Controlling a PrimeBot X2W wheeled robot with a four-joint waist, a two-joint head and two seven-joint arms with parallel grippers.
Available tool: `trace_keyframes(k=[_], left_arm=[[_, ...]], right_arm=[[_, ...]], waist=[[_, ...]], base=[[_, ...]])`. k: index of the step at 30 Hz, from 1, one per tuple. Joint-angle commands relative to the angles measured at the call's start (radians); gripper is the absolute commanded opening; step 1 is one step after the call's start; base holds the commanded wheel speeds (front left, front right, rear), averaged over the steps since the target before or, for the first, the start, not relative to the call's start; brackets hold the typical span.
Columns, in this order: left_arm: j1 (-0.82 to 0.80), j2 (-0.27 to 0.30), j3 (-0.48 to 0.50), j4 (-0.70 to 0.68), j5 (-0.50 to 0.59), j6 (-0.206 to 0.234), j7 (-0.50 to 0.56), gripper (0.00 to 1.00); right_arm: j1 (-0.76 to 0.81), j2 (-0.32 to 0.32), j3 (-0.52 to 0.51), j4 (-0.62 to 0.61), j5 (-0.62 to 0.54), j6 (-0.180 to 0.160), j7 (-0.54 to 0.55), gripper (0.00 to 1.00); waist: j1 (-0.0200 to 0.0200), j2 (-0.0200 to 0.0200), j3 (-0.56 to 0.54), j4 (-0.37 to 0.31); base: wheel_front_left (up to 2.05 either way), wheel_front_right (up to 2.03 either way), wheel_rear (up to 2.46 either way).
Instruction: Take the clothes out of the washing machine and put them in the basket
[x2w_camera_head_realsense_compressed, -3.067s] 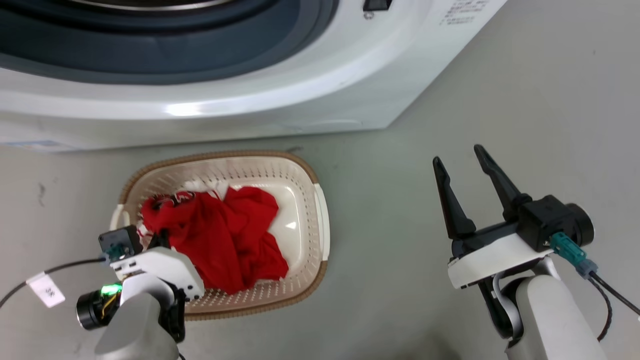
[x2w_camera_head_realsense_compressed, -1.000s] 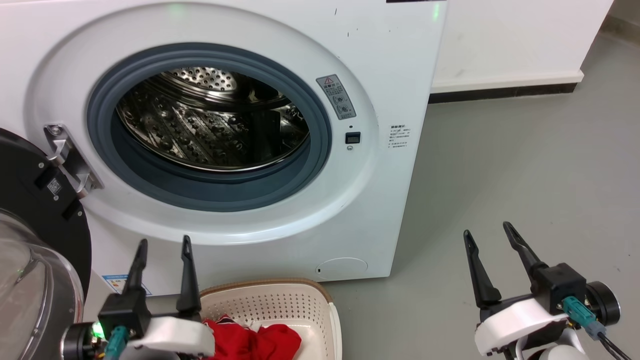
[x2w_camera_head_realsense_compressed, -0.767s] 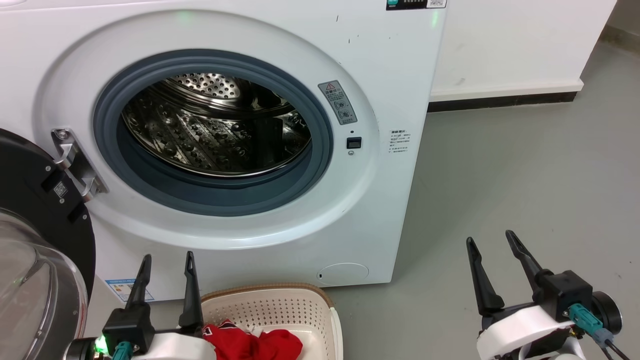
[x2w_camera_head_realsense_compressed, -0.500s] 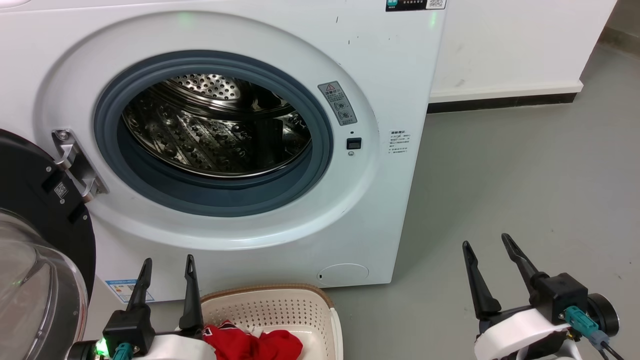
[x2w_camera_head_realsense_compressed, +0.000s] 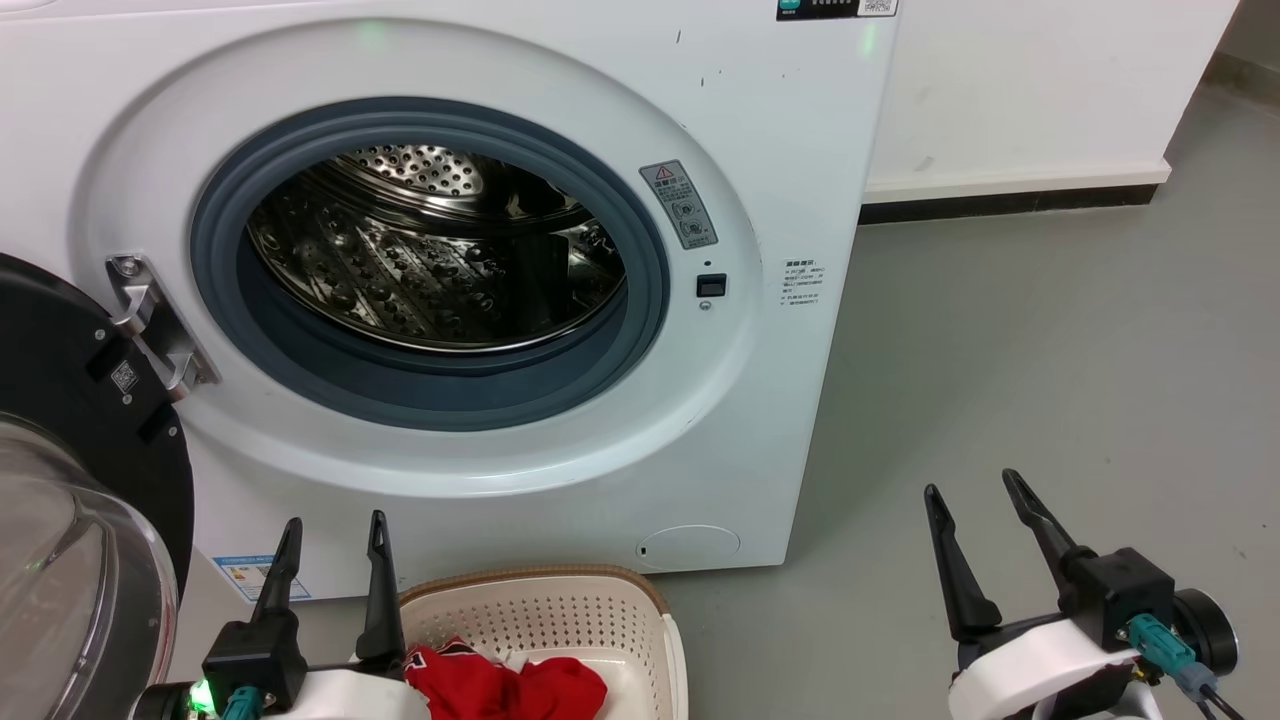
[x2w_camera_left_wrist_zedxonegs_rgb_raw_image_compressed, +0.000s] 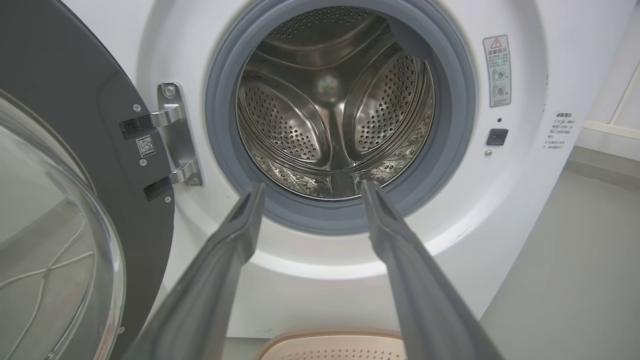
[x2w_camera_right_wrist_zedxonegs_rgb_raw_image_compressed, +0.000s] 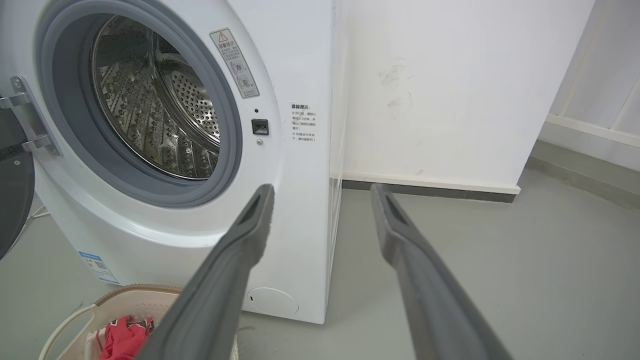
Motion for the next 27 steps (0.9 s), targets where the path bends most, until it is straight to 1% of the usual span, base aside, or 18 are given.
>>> trace_keyframes(k=[1,2,5,15,27], left_arm=[[0.010,0.007,-0.002,0.001,-0.003,0.001,-0.003,1.00],[0.000,0.001,0.000,0.005,-0.012,-0.005,0.000,0.00],[-0.007,-0.002,0.008,0.020,-0.023,-0.006,0.007,0.00],[-0.034,-0.003,0.023,0.042,-0.231,-0.026,0.066,0.00],[-0.052,-0.005,0.028,0.052,-0.448,-0.048,0.112,0.00]], right_arm=[[0.013,0.000,0.001,0.000,0.008,-0.001,0.000,1.00],[0.002,0.000,0.002,0.004,0.003,0.000,0.000,0.00],[0.009,0.000,0.006,0.010,0.014,0.000,-0.001,0.00],[-0.010,-0.014,-0.004,0.026,0.253,0.000,0.023,0.00],[-0.032,-0.025,-0.016,0.049,0.490,0.000,0.050,0.00]], waist=[[0.0000,0.0000,0.000,0.000],[0.0000,0.0000,0.001,0.001],[0.0000,0.0000,0.001,0.002],[0.0000,0.0000,0.003,0.009],[0.0000,0.0000,0.006,0.018]], base=[[0.00,0.00,0.00],[0.00,0.00,0.00],[0.00,0.00,0.00],[0.00,0.00,0.00],[0.00,0.00,0.00]])
